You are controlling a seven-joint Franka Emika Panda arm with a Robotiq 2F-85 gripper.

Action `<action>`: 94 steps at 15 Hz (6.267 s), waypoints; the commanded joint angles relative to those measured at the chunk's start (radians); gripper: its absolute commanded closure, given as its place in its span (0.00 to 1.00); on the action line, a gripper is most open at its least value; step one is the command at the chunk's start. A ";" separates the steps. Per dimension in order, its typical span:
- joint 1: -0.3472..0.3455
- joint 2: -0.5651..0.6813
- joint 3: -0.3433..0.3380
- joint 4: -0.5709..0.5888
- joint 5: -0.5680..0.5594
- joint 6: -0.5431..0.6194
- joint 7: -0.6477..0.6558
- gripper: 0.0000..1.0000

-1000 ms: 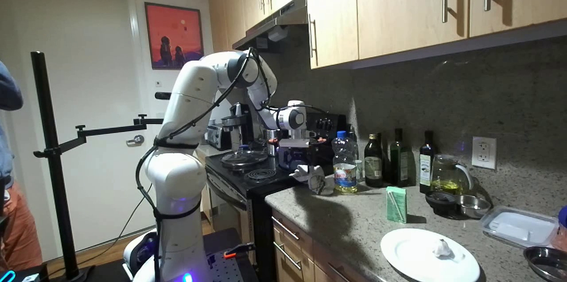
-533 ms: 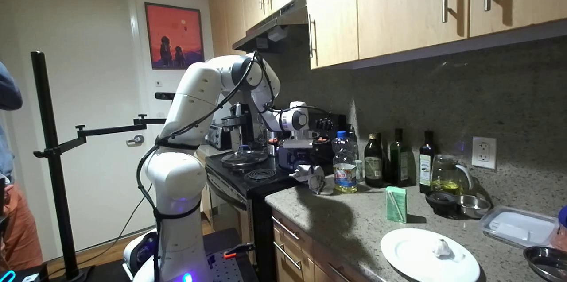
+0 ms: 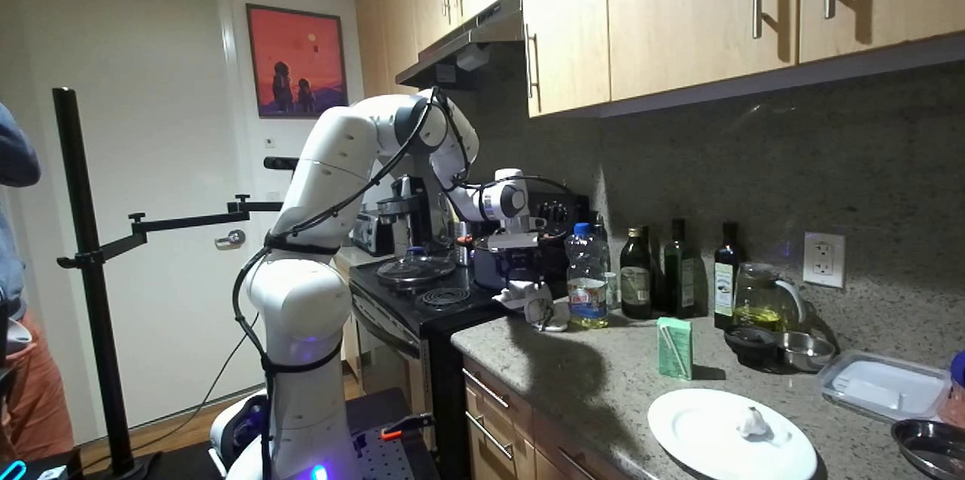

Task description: Place the white towel over the bottle on the left side of the counter

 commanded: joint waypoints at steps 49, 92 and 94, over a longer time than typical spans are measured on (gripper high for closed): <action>0.046 -0.284 -0.072 0.002 -0.780 0.212 0.884 0.94; 0.011 -0.489 0.011 -0.138 -0.922 -0.054 0.938 0.96; 0.003 -0.491 0.009 -0.145 -0.937 -0.036 0.956 0.96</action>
